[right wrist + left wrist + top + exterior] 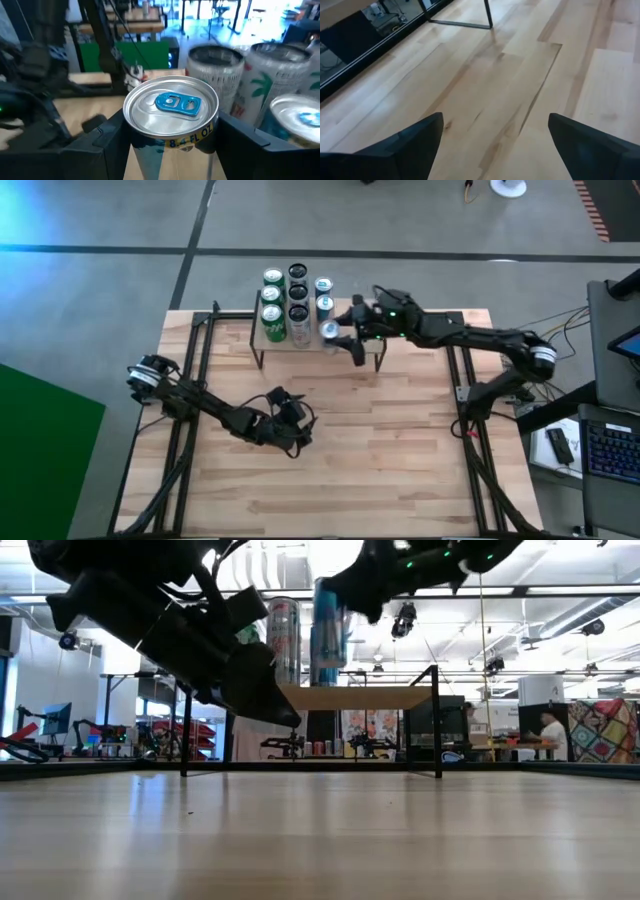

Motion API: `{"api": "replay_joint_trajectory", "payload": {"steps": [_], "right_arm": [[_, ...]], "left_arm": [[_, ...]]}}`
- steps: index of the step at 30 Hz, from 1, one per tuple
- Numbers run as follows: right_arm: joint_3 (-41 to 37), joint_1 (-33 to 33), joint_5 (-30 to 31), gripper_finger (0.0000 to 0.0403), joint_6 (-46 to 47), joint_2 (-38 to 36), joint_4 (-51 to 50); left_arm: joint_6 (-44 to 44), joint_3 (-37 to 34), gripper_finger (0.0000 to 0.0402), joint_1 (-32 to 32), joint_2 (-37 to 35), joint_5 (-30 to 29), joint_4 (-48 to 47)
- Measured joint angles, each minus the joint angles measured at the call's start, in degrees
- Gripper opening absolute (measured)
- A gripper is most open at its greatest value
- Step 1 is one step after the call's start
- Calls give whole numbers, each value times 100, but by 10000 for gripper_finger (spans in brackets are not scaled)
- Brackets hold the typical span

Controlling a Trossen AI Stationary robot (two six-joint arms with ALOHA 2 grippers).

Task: Place canned beverage on shelf
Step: Put the blue soda can on the shelf aligned with other blue soda cans

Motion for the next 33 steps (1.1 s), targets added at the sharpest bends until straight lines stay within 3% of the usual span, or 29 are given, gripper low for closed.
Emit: {"api": "replay_joint_trajectory", "payload": {"steps": [7, 18, 28, 33], "right_arm": [[364, -65, 246, 228, -240, 587, 25], [305, -337, 303, 230, -120, 688, 186], [284, -349, 301, 301, 86, 671, 259], [284, -349, 299, 311, 119, 551, 264]], "left_arm": [[-252, -214, 332, -47, 2, 33, -13], [-759, -608, 327, -165, 2, -149, 83], [-718, -545, 326, -166, 2, -153, 101], [-591, -538, 326, -215, 2, -150, 98]]}}
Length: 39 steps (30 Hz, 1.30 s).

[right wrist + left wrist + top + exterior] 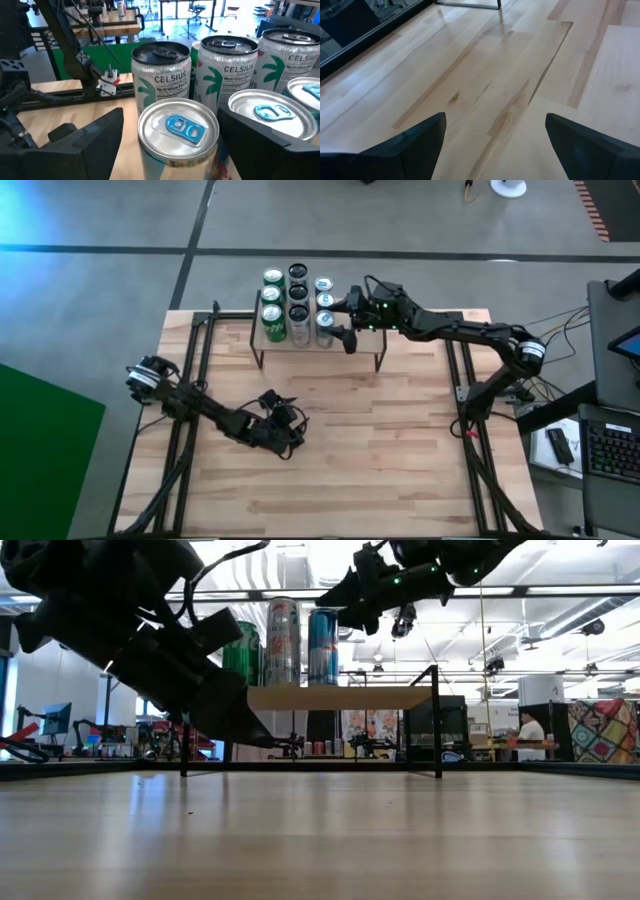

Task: Place canned beverage on shelf
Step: Put the blue soda can on the shelf aligned with other blue soda cans, then return to Home Position

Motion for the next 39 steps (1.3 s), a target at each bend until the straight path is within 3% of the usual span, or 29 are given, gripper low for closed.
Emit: {"api": "replay_joint_trajectory", "payload": {"steps": [7, 10, 13, 16, 18, 22, 24, 27, 35, 39], "right_arm": [[-20, 2, 116, 296, -3, -840, -992], [-226, 6, 154, 288, -49, -1333, -1641], [-763, 109, 158, 278, 46, -1854, -1808], [-1607, 359, 155, 266, 251, -2397, -1554], [-2277, 662, 267, 256, 332, -2657, -1125], [-3495, 1446, 1131, 235, 453, -3042, -18], [-3947, 1803, 1539, 222, 506, -3190, 604], [-4351, 2209, 1651, 201, 689, -3301, 1126], [-4271, 2806, 1662, 119, 1196, -3752, 520], [-3794, 3186, 2215, 57, 1041, -4068, -481]], "left_arm": [[-5, -19, 326, -330, -5, -613, 0], [-29, -107, 323, -415, -122, -522, -8], [-71, -311, 311, -430, -258, -418, 318], [187, -630, 291, -437, -284, -202, 1275], [494, -892, 272, -437, -289, 45, 2140], [1173, -1418, 217, -437, -271, 359, 4118], [1518, -1655, 183, -389, -299, 519, 4960], [1933, -1973, 133, -234, -442, 814, 5837], [2374, -2657, 21, 252, -1495, 1366, 6169], [2766, -2903, 4, 249, -2353, 1416, 6147]]}}
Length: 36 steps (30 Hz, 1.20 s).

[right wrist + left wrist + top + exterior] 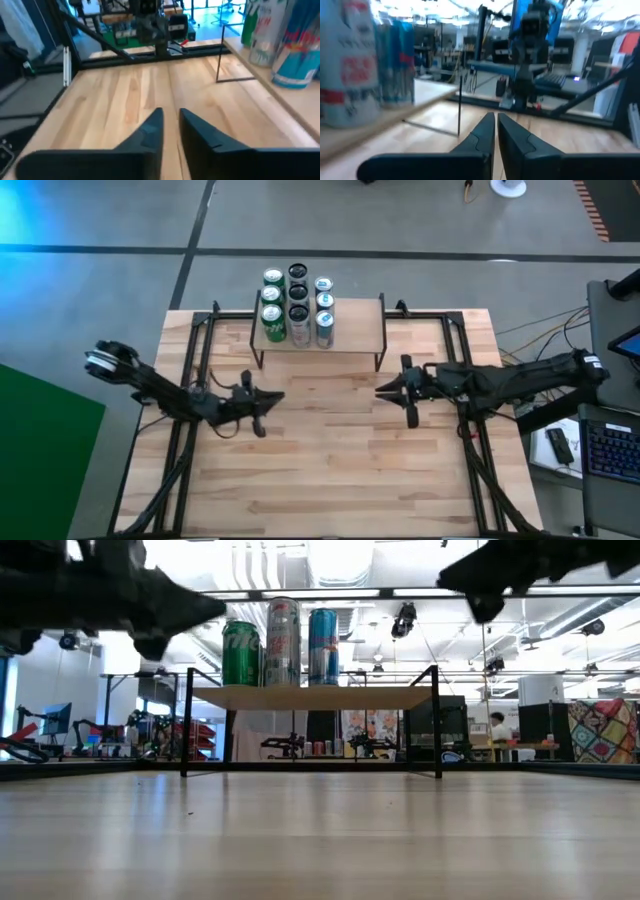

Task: Place canned beverage on shelf
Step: Return to Home Position

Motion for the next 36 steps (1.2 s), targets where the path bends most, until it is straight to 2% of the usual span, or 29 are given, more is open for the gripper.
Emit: {"api": "replay_joint_trajectory", "payload": {"steps": [4, 8, 14, 17, 21, 29, 32, 36], "right_arm": [[399, 441, 352, 15, -249, -390, -751], [410, 872, 606, 12, -259, -860, -906], [-65, 1410, 1512, 9, -291, -1531, -1274], [-338, 1499, 1414, 9, -561, -1846, -1267], [-624, 1474, 874, 9, -784, -2436, -1220], [-1081, 1467, 918, 9, -1054, -3633, -1227], [-1172, 1467, 938, 9, -1013, -3912, -1306], [-1395, 1467, 1051, 9, -827, -4066, -1169]], "left_arm": [[95, -157, 4, 2, -1044, 141, -740], [91, -261, 1, 0, -2003, 289, -1657], [117, -319, 0, 0, -2999, 452, -2643], [99, -319, 0, 0, -3310, 452, -3125], [164, -319, 0, 0, -3582, 443, -3297], [669, -319, 0, 2, -3989, 390, -3528], [563, -319, 0, 4, -4176, 388, -3978], [4, -319, 0, 4, -4395, 497, -4637]]}}
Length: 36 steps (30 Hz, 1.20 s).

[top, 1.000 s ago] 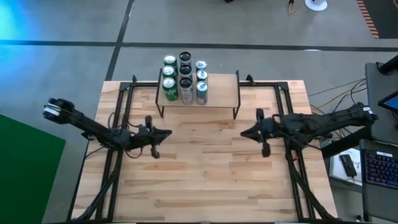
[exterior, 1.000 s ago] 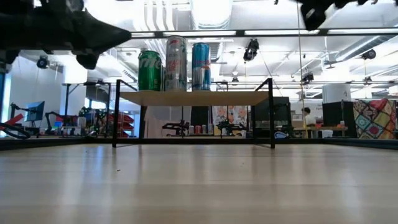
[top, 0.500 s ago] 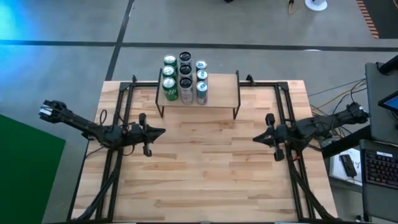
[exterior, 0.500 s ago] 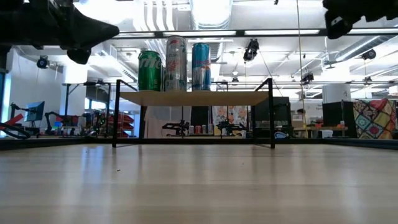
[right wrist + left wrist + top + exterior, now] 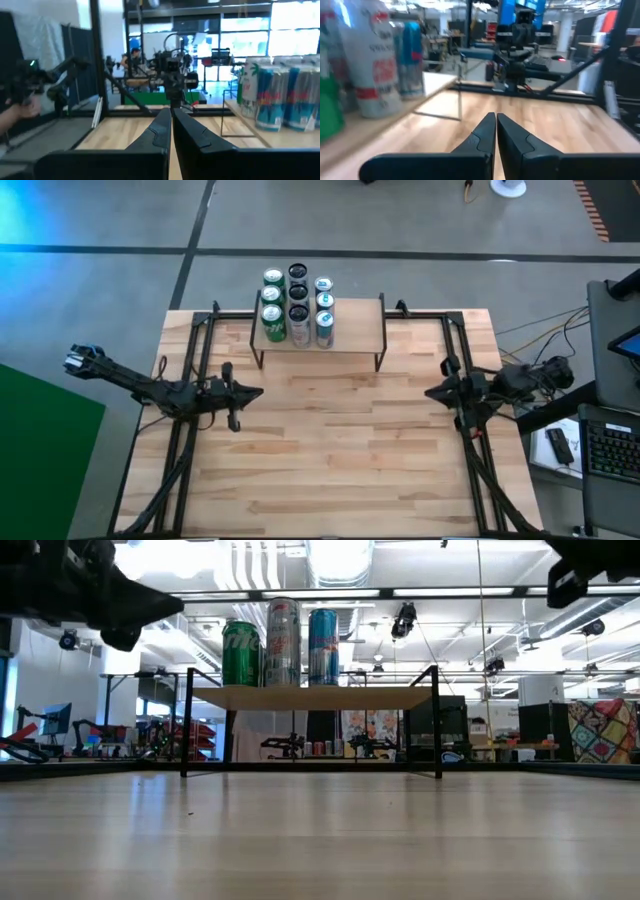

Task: Place canned beverage on shelf
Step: Return to Home Position

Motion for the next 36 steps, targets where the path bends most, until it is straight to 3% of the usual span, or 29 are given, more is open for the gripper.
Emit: {"api": "replay_joint_trajectory", "payload": {"steps": [7, 17, 20, 24, 26, 36], "right_arm": [[-657, -1, 354, 9, 85, 456, 1350], [-718, -512, 324, 9, 280, 1289, 1694], [-727, -784, 28, 9, 388, 1540, 1788], [-750, -1031, -707, 9, 598, 1759, 2065], [-754, -1062, -766, 9, 637, 1781, 2103], [-756, -1169, -887, 9, 485, 1741, 2003]], "left_arm": [[-360, -26, 0, 0, 94, 218, -65], [109, -28, 0, 0, -281, 187, -445], [245, -32, 0, 1, -608, 285, -672], [302, -212, 0, 4, -995, 1179, -778], [306, -382, 0, -2, -1191, 1449, -761], [563, -560, 0, 90, -1981, 1437, -1123]]}}
